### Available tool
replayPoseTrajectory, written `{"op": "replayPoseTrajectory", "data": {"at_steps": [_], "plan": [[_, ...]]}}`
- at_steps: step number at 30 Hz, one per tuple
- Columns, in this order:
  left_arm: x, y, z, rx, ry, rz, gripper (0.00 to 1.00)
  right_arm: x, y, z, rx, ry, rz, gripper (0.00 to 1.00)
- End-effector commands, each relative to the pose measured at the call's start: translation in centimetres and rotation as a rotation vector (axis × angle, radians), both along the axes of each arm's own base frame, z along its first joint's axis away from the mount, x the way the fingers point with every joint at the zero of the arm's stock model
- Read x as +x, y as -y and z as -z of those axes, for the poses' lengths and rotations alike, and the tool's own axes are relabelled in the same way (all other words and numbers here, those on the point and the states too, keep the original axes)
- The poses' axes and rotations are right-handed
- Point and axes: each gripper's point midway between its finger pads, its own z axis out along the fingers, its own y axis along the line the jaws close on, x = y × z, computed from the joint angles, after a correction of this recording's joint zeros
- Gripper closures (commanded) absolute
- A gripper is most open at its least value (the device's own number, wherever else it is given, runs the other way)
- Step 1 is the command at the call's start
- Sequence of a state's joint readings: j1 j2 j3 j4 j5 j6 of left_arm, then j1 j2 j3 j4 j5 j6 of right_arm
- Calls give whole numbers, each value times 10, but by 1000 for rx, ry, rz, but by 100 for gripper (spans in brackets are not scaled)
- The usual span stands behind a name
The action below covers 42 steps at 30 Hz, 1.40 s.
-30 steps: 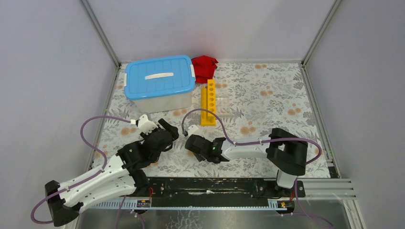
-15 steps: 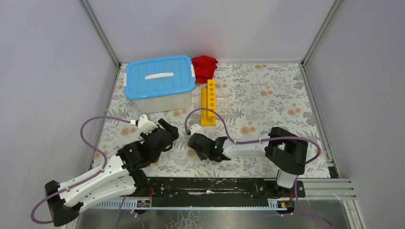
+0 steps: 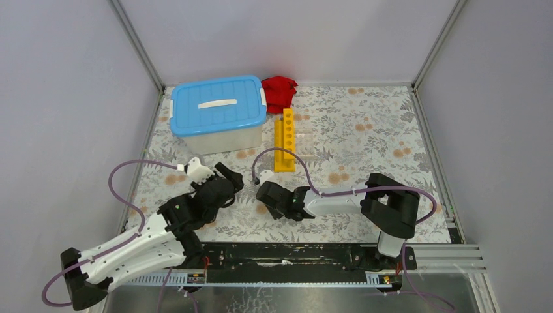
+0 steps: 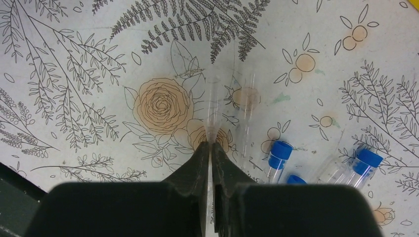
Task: Organize the chemistry lab equipment
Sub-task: Pick up the test tube at the center of the board.
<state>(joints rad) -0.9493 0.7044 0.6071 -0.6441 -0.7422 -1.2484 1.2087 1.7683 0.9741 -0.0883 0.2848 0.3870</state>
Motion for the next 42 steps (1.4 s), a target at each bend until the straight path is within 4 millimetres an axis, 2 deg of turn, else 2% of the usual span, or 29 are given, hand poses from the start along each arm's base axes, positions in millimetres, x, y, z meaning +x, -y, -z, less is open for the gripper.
{"op": "replayPoseTrajectory", "data": {"at_steps": [1, 5, 9, 14, 19, 25, 29, 34, 42], "plan": [[1, -7, -1, -7, 24, -34, 24, -4, 14, 16, -58, -28, 6, 95], [-2, -10, -4, -19, 24, -34, 24, -1, 13, 6, -26, -2, -2, 97], [-4, -12, -10, -32, 31, -31, 24, 3, 5, -14, 34, 32, -19, 97], [-7, -6, -19, -61, 33, 4, 23, 9, -7, -54, 145, 99, -40, 98], [-8, 12, -35, -82, 33, 91, 23, 13, -14, -103, 282, 189, -64, 99], [-7, 49, -65, -75, 32, 259, 23, 15, -7, -143, 383, 292, -98, 99], [-4, 69, -83, -40, 28, 367, 21, 11, -2, -161, 426, 327, -127, 99], [10, 93, -91, -69, -14, 540, 21, 9, 5, -175, 463, 366, -144, 99], [20, 106, -94, -220, -61, 793, 24, 6, 15, -187, 478, 414, -173, 99]]}}
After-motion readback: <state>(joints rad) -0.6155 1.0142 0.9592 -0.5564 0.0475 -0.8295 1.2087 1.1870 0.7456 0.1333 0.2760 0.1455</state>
